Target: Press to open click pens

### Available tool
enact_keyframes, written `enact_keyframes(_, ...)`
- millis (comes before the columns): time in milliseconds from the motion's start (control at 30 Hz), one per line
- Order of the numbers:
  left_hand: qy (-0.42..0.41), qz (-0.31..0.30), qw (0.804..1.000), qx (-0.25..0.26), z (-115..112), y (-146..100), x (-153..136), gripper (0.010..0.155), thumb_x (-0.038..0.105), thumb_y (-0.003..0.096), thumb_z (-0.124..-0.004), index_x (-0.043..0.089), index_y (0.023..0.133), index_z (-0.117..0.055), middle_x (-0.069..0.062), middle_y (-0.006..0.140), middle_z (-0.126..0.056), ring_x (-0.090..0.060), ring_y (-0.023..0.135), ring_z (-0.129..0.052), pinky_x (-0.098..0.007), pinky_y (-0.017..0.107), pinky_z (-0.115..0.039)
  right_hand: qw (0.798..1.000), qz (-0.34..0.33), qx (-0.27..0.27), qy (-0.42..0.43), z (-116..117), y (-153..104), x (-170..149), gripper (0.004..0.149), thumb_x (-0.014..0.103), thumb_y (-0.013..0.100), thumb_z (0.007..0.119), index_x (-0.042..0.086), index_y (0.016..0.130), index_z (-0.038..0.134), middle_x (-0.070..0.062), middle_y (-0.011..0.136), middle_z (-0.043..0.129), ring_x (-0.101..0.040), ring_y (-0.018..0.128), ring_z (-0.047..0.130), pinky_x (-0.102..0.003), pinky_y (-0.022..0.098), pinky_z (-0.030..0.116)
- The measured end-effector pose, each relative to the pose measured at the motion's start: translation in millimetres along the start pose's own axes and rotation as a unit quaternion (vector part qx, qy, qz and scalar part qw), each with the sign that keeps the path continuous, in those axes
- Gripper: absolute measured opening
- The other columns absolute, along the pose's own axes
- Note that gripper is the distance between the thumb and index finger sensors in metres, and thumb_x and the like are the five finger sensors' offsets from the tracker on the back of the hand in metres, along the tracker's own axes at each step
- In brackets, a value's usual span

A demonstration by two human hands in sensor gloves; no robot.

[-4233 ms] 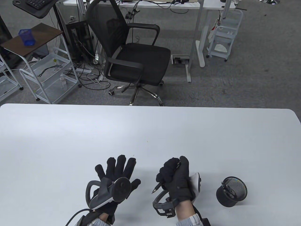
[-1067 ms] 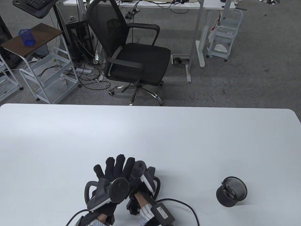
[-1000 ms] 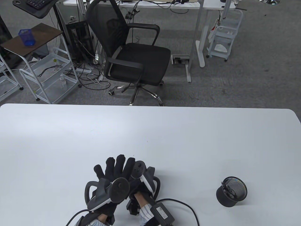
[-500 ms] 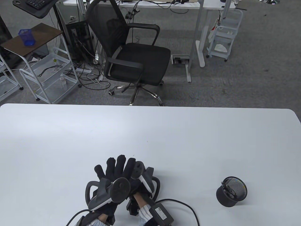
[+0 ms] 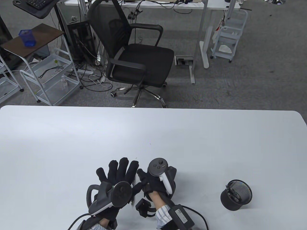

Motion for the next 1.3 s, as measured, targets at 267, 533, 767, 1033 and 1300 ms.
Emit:
enact_keyframes(267, -0.007, -0.004, 1.000, 0.002, 0, 0, 0, 0.074, 0.063, 0.0696, -0.052, 0.027, 0.127, -0.021, -0.023, 0.133, -0.027, -0.063, 0.116, -0.033, -0.086, 0.068, -0.023, 0.990, 0.025, -0.093, -0.106, -134, -61, -24, 0.074, 0.031, 0.065, 0.075, -0.008, 0.118, 0.041, -0.040, 0.115, 0.041, -0.062, 0.100, 0.049, -0.077, 0.071, 0.038)
enact_keyframes(533, -0.011, -0.004, 1.000, -0.001, -1, 1, -1, 0.074, 0.063, 0.0698, -0.051, 0.027, 0.127, -0.022, -0.023, 0.133, -0.026, -0.063, 0.116, -0.033, -0.086, 0.068, -0.023, 0.992, 0.083, -0.052, -0.076, -197, -82, -111, 0.067, 0.022, 0.062, 0.081, -0.001, 0.117, 0.052, -0.032, 0.119, 0.043, -0.056, 0.106, 0.048, -0.074, 0.074, 0.034)
enact_keyframes(767, -0.009, -0.003, 1.000, -0.002, -2, 1, -1, 0.073, 0.063, 0.0698, -0.051, 0.027, 0.127, -0.022, -0.023, 0.133, -0.027, -0.064, 0.115, -0.033, -0.086, 0.068, -0.023, 0.999, 0.013, -0.039, -0.021, -215, -99, -154, 0.056, 0.016, 0.061, 0.081, -0.001, 0.112, 0.064, -0.030, 0.119, 0.046, -0.055, 0.106, 0.050, -0.074, 0.075, 0.033)
enact_keyframes(1033, -0.002, -0.003, 1.000, -0.008, -5, 3, 0, 0.074, 0.062, 0.0698, -0.051, 0.027, 0.127, -0.022, -0.023, 0.133, -0.027, -0.064, 0.115, -0.033, -0.086, 0.068, -0.023, 0.998, -0.028, 0.001, -0.059, -210, -101, -177, 0.049, 0.010, 0.060, 0.080, 0.005, 0.108, 0.072, -0.026, 0.121, 0.042, -0.051, 0.109, 0.044, -0.073, 0.075, 0.027)
enact_keyframes(1300, -0.001, 0.001, 1.000, -0.011, -4, 3, 0, 0.074, 0.062, 0.0698, -0.051, 0.027, 0.127, -0.022, -0.023, 0.133, -0.027, -0.064, 0.115, -0.033, -0.086, 0.068, -0.023, 0.993, -0.036, -0.052, -0.101, -206, -95, -183, 0.046, 0.013, 0.059, 0.083, 0.003, 0.103, 0.077, -0.021, 0.118, 0.054, -0.047, 0.107, 0.054, -0.074, 0.075, 0.030)
Point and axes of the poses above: the tracker on the back of each hand, its own x axis roughly to the thumb side, its own y axis roughly from the wrist to the fingertips, z = x × y, the point moved 2 cm from there along y, roughly from the wrist to the fingertips
